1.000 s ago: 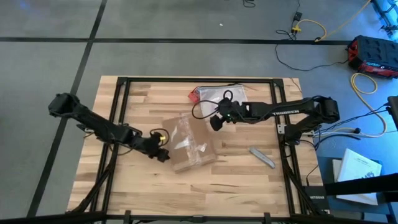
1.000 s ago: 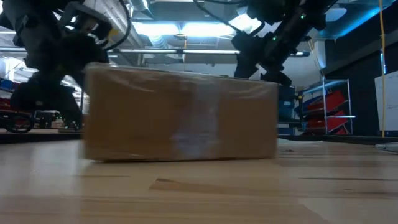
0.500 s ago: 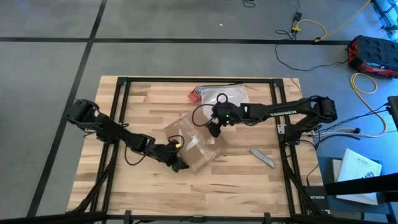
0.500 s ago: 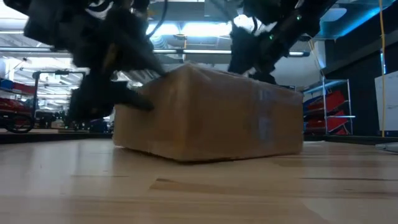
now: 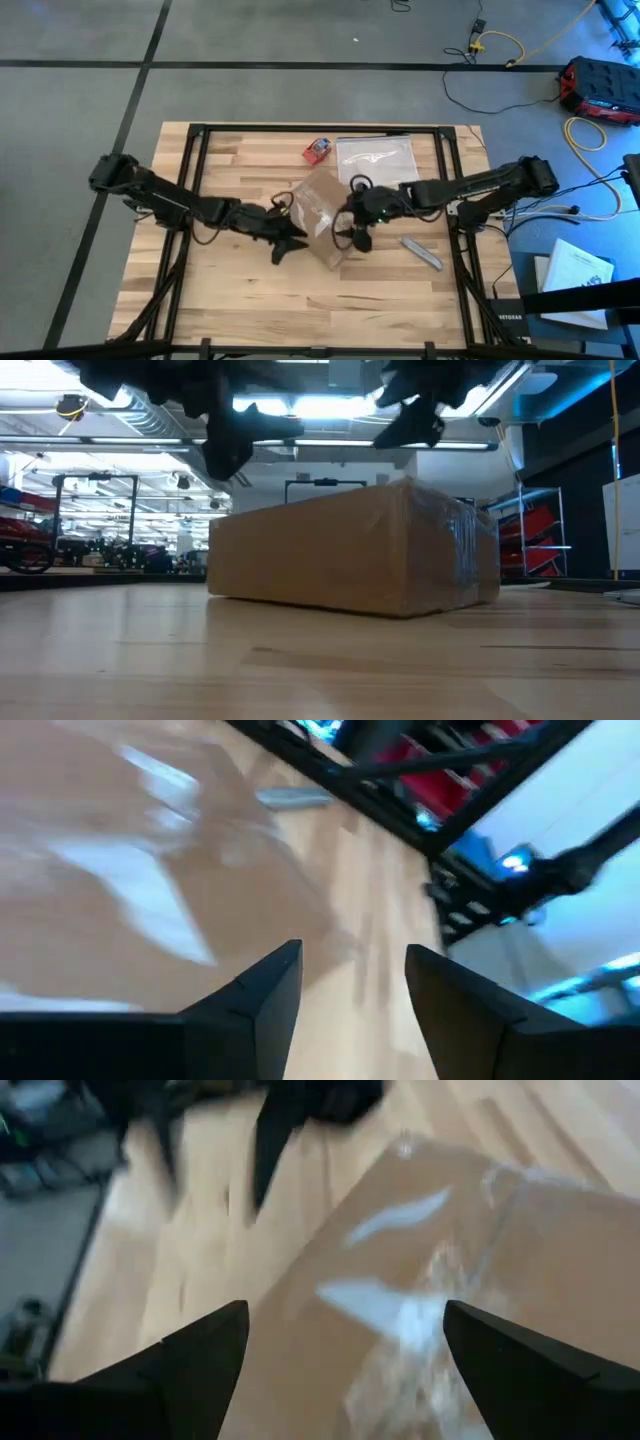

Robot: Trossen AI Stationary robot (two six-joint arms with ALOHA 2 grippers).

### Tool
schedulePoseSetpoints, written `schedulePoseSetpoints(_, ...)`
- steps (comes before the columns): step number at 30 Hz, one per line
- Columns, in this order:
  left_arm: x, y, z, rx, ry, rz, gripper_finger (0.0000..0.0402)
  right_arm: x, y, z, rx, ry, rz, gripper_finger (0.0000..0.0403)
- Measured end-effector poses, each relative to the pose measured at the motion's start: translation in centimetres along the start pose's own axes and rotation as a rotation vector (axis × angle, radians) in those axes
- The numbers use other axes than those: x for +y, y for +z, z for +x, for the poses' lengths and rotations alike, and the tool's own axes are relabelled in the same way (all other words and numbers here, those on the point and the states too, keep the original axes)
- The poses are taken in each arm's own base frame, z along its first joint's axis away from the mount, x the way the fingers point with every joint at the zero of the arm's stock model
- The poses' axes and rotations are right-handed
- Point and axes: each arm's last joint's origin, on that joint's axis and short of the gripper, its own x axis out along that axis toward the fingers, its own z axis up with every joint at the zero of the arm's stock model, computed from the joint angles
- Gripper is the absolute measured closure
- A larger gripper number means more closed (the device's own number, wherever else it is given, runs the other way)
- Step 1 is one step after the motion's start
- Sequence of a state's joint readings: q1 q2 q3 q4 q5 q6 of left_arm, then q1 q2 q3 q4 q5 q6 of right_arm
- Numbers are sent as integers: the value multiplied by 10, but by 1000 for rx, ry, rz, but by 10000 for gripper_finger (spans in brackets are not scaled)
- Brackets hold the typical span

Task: Unpack boxes
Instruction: Open the box using the silver cutter

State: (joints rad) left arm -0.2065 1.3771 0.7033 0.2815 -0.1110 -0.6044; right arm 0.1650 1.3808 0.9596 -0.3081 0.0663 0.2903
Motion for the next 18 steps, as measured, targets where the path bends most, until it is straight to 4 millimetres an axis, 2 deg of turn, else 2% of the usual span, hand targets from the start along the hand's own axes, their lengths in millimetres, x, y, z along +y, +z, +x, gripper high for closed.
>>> schedulePoseSetpoints(5,38,11,-16,75,253,39,257,9,-27,-4,188,-155,9,79)
schedulePoseSetpoints(13,86,43,-43,17,470,79,266,21,-50,-15,291,-318,89,79)
schedulePoseSetpoints(18,121,41,-56,119,659,10,267,21,-66,-25,358,-470,168,79)
